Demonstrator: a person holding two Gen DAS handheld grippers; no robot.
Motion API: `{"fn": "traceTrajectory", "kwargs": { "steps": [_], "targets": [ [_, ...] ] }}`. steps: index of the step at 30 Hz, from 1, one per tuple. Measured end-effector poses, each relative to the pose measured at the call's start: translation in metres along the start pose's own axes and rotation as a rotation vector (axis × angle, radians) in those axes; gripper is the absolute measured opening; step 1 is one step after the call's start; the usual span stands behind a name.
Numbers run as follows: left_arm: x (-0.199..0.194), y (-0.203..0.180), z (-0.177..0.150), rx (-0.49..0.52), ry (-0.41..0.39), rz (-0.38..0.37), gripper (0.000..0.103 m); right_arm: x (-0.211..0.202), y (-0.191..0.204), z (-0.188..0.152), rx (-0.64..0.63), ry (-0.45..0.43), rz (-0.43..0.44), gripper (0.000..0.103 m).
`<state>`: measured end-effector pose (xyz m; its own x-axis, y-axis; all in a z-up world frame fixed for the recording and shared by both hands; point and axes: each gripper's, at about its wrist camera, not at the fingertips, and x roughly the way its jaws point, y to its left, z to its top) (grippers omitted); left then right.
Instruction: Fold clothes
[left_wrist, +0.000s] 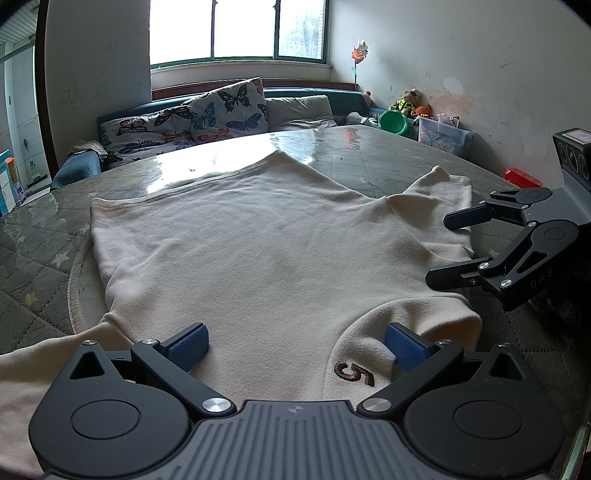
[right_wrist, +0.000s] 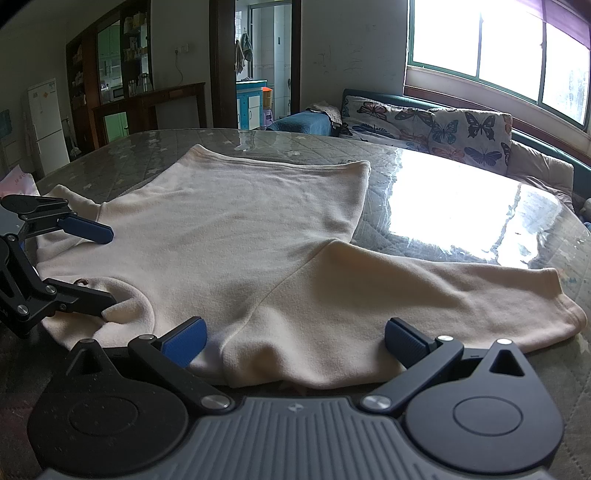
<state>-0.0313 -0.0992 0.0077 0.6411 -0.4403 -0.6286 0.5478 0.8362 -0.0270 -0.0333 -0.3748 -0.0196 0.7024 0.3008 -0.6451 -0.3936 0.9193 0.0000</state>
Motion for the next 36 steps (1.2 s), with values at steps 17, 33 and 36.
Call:
{"fn": "traceTrajectory", "kwargs": {
  "steps": [17,33,36],
  "targets": [
    [0.0000,0.0001,0.0000,0.000,0.000,0.000,0.103,0.0003,-0.0004,-0.0003,-0.001,0.000,0.000,0.103],
    [0.0000,0.0002,-0.0002,0.000,0.000,-0.001,0.103,0.0005,0.0008,0.0002,-0.006,-0.001,-0.005,0.103],
    [0.0001,0.0000,-0.0002,0.001,0.001,-0.001,0.103,-0.0003,0.0028,0.0004,-0.014,-0.003,-0.015,0.103]
  ]
}}
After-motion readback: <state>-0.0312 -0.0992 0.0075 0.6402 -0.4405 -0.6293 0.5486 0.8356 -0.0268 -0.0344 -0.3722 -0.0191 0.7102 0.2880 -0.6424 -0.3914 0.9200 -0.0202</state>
